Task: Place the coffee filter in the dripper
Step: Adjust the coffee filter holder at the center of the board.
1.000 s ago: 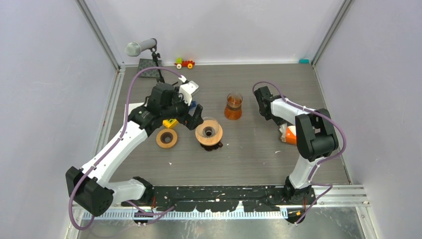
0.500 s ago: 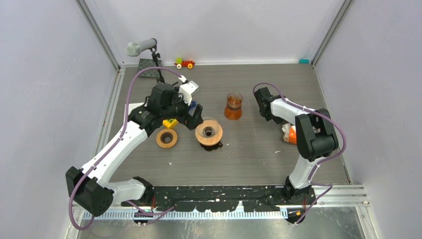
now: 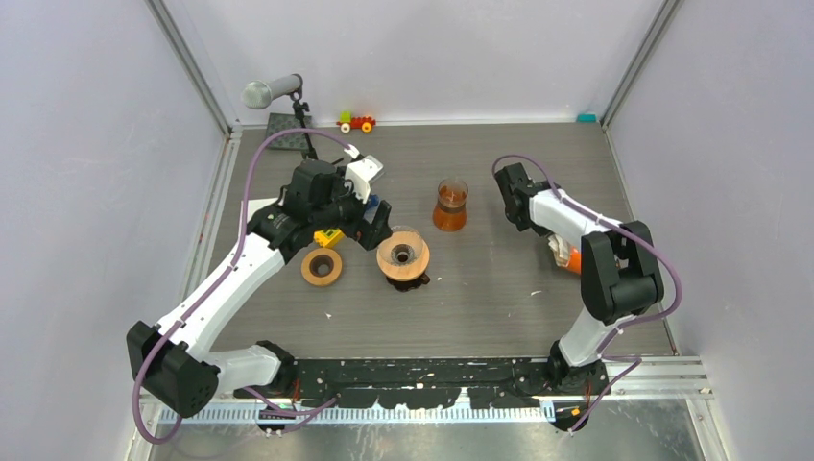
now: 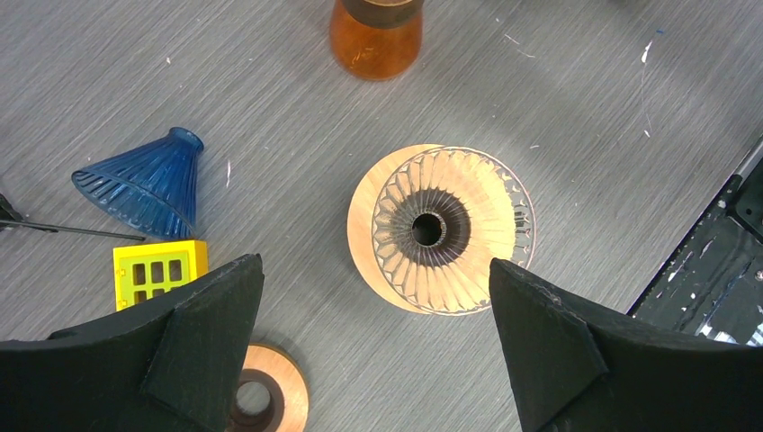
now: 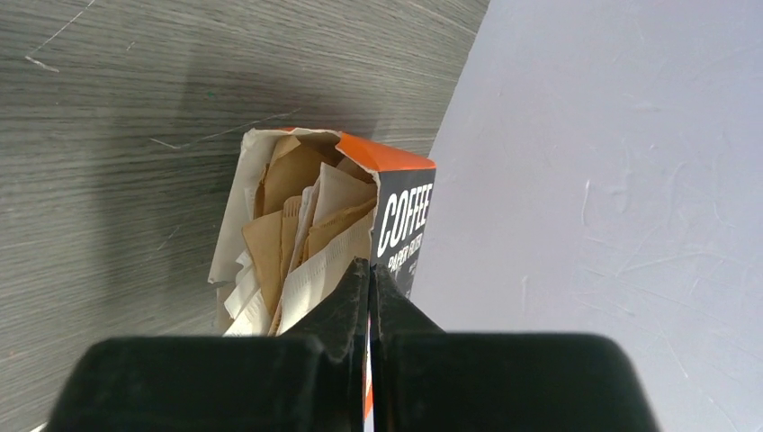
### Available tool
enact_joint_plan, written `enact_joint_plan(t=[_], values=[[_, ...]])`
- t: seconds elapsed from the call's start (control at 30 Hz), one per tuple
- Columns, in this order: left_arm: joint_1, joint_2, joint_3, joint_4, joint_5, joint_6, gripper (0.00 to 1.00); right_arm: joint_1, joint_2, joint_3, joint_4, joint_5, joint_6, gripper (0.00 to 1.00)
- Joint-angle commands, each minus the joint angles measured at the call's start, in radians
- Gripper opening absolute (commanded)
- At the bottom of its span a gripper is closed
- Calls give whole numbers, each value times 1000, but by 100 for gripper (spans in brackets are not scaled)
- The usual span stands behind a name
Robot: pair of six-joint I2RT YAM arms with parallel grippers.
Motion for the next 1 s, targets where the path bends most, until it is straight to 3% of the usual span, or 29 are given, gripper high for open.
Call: enact_joint_plan(t=[0.0,0.5,0.63,0.87,0.97], values=[[4,-11,6,46,-10,20,99,-3,-84,52,-46,-28,-5,2],[4,35,46,19,-11,35,98,-46,-349,169,-123,-426,123,1],[4,36,55,21,-12,35,98,-116,-353,143,-99,-539,155,1],[4,33,55,29,15,6,98,-345,-321,86,-30,-872,218,1],[4,30,55,28,25,-2,98,-381,-309,56,-10,-929,211,1]])
